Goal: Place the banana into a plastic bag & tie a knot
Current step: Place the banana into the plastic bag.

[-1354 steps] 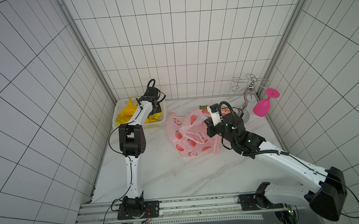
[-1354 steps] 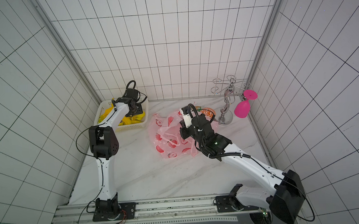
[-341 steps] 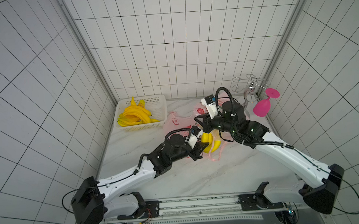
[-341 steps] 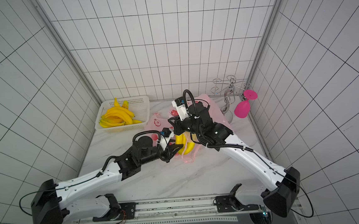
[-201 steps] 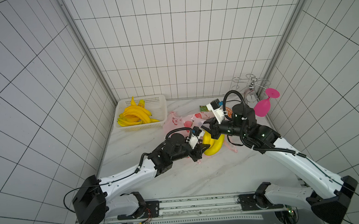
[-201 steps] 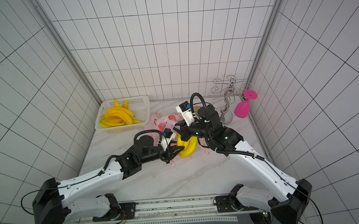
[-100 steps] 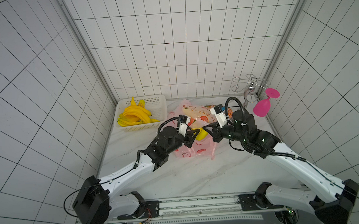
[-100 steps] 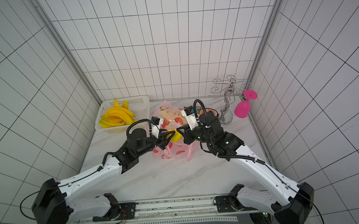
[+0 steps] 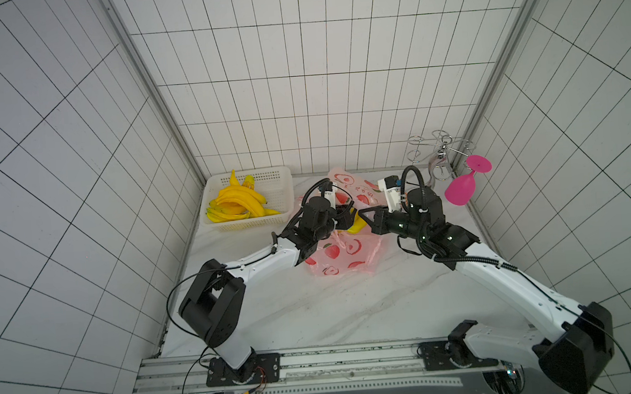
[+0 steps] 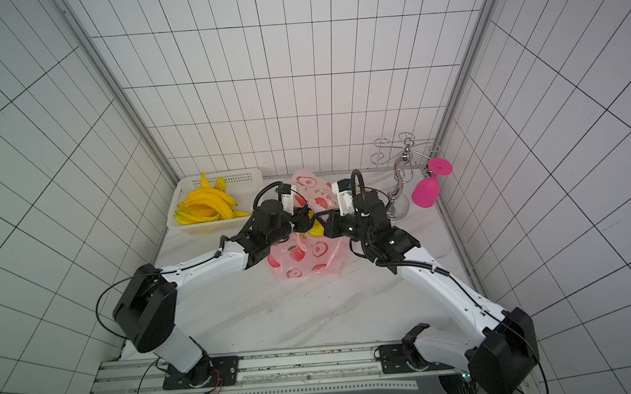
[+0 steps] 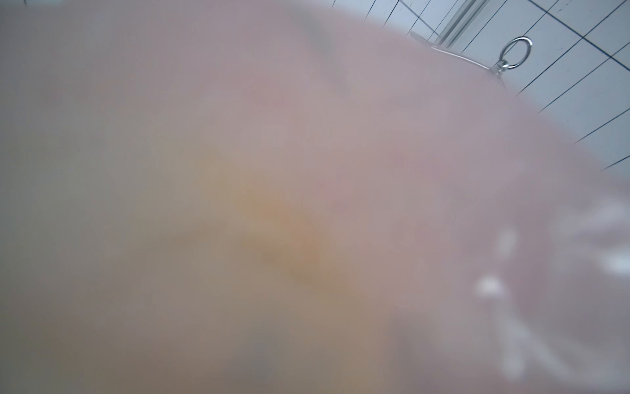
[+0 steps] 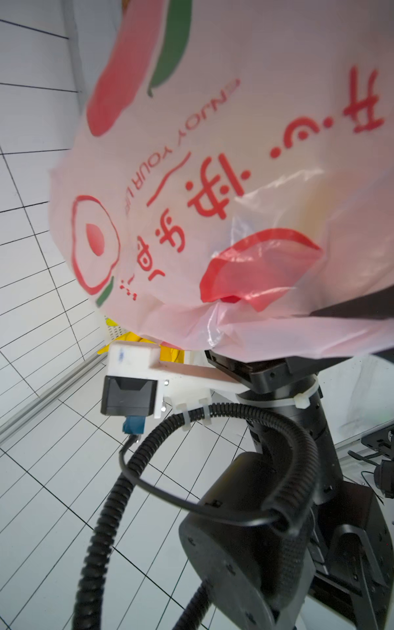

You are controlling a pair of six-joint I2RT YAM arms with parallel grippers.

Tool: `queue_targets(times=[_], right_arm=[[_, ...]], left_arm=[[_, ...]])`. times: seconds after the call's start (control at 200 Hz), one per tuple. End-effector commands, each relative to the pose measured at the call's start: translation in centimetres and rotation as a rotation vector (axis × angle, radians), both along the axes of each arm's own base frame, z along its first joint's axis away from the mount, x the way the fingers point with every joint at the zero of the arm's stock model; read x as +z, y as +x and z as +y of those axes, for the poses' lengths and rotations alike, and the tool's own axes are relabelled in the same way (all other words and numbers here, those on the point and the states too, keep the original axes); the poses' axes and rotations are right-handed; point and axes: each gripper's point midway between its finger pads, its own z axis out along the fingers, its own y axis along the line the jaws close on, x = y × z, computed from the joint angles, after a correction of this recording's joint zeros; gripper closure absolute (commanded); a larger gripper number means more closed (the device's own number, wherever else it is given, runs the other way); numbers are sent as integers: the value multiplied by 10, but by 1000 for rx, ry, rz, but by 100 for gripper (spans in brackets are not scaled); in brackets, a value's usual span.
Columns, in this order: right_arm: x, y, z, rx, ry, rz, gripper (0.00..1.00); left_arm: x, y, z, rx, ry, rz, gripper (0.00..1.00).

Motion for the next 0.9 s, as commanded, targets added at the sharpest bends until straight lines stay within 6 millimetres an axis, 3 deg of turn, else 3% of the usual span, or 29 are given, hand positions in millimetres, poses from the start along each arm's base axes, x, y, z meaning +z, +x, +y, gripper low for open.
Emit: queue_targets(times=[0.0, 0.095, 0.17, 0.26, 0.345, 0.455, 0.535, 0.61, 0.75, 0.895], right_arm=[[-1, 8, -7, -56, 55, 27, 100], [1, 19, -18, -96, 52, 19, 100], [3, 28, -27, -125, 52, 15, 100], [6, 38, -41, -165, 34, -2, 100], [9, 45, -50, -186, 20, -15, 100], [10, 50, -51, -179, 4, -28, 100], [8, 50, -48, -162, 4, -24, 100], [7, 49, -47, -152, 4, -24, 100], [5, 45, -49, -148, 6, -30, 100], [-2, 42, -48, -140, 1, -23, 100]], left_arm=[[1, -6, 1, -13, 32, 86, 29], [1, -27, 7, -54, 55, 107, 28], [9, -50, 23, -55, 59, 88, 28], [24, -77, 50, -47, 62, 43, 29], [42, -84, 91, 73, 72, -41, 29], [62, -64, 149, 239, 73, -65, 29], [60, -35, 189, 396, 142, -14, 29], [49, -3, 229, 552, 189, 75, 28], [8, 52, 295, 780, 215, 244, 26], [-28, 88, 339, 924, 234, 364, 17]])
